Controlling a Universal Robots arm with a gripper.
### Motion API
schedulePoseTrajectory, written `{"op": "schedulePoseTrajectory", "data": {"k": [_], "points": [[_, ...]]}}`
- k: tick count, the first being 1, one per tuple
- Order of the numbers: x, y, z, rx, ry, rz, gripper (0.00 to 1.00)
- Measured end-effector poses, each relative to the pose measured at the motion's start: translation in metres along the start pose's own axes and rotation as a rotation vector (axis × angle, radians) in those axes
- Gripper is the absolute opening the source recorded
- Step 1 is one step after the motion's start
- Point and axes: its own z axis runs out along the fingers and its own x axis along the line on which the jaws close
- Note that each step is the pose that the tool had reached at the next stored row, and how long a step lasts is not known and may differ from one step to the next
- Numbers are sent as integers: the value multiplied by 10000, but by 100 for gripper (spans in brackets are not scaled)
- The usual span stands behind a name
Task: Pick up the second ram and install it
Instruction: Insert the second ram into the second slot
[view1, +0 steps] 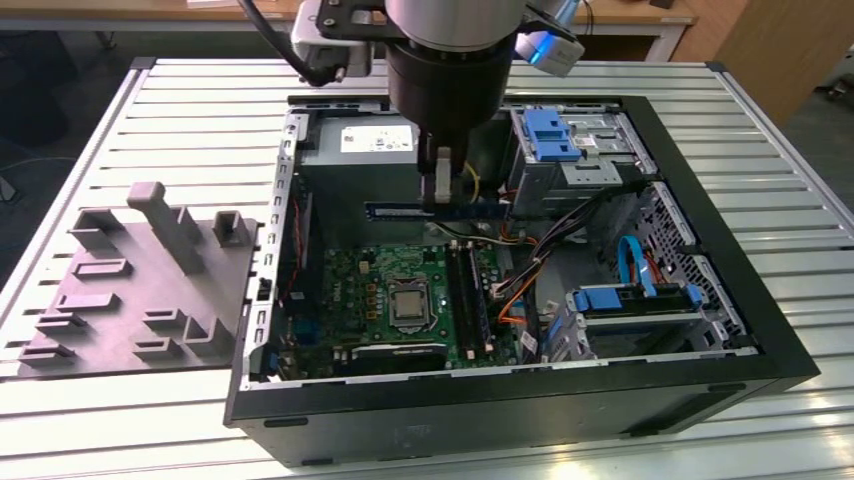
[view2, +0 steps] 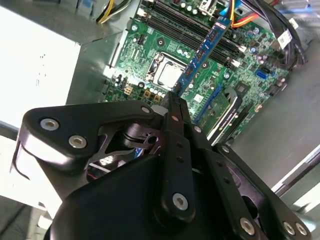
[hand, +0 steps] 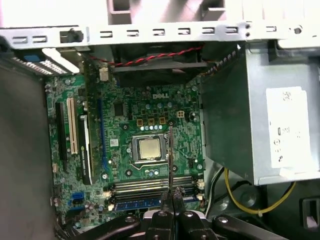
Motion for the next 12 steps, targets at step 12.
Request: {"op": "schedulePoseTrajectory", "data": {"k": [12], "points": [[2, 0, 22, 199, 4, 2094, 11]]}}
